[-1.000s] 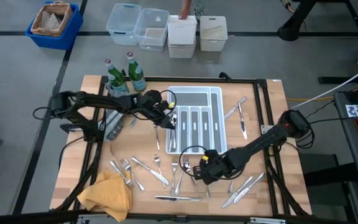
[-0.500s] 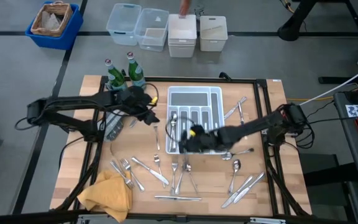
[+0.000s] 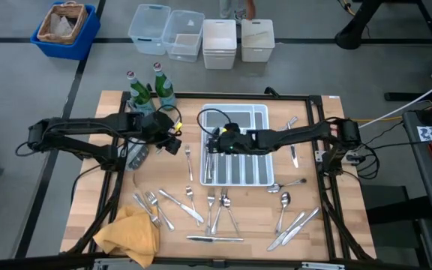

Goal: Sort silverware
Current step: Put the silver spoon into the silverware tray

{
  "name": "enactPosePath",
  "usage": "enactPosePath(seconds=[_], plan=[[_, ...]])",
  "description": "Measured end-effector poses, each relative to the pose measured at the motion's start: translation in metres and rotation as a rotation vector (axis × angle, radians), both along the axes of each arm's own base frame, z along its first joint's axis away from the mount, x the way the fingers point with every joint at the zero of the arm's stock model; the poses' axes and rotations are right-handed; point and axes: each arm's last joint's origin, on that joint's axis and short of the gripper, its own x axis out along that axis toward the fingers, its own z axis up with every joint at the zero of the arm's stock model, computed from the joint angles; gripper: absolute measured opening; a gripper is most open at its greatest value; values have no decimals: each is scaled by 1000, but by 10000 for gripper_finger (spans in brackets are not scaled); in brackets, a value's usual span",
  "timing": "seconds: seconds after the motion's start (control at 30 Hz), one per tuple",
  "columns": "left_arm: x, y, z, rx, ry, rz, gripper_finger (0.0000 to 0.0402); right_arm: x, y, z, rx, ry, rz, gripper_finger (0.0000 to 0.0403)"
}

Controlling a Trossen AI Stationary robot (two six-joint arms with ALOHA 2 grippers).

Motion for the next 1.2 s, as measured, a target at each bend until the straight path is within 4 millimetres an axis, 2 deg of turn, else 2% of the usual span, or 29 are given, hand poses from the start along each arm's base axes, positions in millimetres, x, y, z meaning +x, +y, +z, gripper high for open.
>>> enactPosePath(seconds=[0.13, 0.43, 0.67, 1.2], plan=[[0, -2, 0, 2, -1, -7, 82, 11, 1, -14, 7, -23, 11, 14], [0, -1, 0, 19, 4, 7, 82, 20, 2, -53, 15, 63, 14, 15], [0, -1, 0, 11, 2, 21, 82, 26, 2, -71, 16, 70, 13, 15], [0, -1, 0, 7, 6, 26, 82, 28, 3, -77, 49, 75, 46, 15]])
